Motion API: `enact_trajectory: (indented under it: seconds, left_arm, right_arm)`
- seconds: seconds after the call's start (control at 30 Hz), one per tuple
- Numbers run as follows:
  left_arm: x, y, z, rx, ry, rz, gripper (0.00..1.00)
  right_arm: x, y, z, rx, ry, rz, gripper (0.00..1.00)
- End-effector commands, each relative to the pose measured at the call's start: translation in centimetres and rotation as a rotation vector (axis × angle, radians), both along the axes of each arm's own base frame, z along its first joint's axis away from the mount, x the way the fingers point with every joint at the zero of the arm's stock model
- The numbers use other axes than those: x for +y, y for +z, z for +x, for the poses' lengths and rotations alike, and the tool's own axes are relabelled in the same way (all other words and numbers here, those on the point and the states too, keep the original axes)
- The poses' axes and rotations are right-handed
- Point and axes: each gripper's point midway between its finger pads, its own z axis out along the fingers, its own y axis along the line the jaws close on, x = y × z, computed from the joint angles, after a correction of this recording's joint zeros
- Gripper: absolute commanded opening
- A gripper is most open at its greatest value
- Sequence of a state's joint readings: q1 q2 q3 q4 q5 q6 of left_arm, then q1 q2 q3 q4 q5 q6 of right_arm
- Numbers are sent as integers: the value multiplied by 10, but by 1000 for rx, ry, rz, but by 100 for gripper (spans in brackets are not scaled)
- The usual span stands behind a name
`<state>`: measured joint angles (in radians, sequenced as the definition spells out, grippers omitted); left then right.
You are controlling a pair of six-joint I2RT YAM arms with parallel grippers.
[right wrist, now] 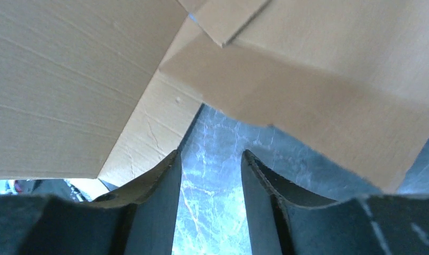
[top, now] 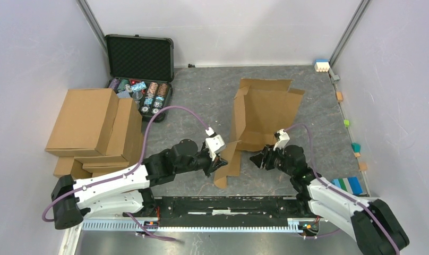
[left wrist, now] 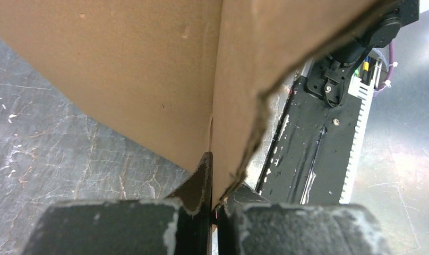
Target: Fold the paper box
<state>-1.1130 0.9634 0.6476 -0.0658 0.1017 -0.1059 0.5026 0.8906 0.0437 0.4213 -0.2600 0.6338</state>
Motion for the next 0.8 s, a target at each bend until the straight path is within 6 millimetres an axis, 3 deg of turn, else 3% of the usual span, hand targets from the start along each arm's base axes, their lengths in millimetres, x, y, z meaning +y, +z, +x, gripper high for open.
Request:
enact_trajectory:
  seconds: [0.0, 0.1, 0.23, 0.3, 0.4, 0.5, 0.77]
  left_arm:
    - [12, -16, 3, -21, 29, 60, 2]
    - [11, -14, 3, -29, 23, 51, 2]
    - [11, -14, 4, -30, 23, 60, 2]
    - [12, -14, 4, -32, 27, 61, 2]
    - [14, -14, 6, -33, 41, 66, 2]
    - [16, -15, 8, -36, 58, 72, 2]
    - [20, -10, 8, -37, 80, 39, 2]
  right_arm:
    - [-11, 36, 23, -146, 0, -156, 55]
    - [-27, 54, 34, -174, -61, -256, 59]
    - [-61, 56, 38, -173, -186, -366, 60]
    - [-82, 56, 42, -173, -274, -390, 65]
    - [-108, 58, 49, -160, -358, -374, 68]
    - [-127, 47, 54, -105, -398, -336, 70]
    - [-138, 21, 65, 2, -467, -85, 78]
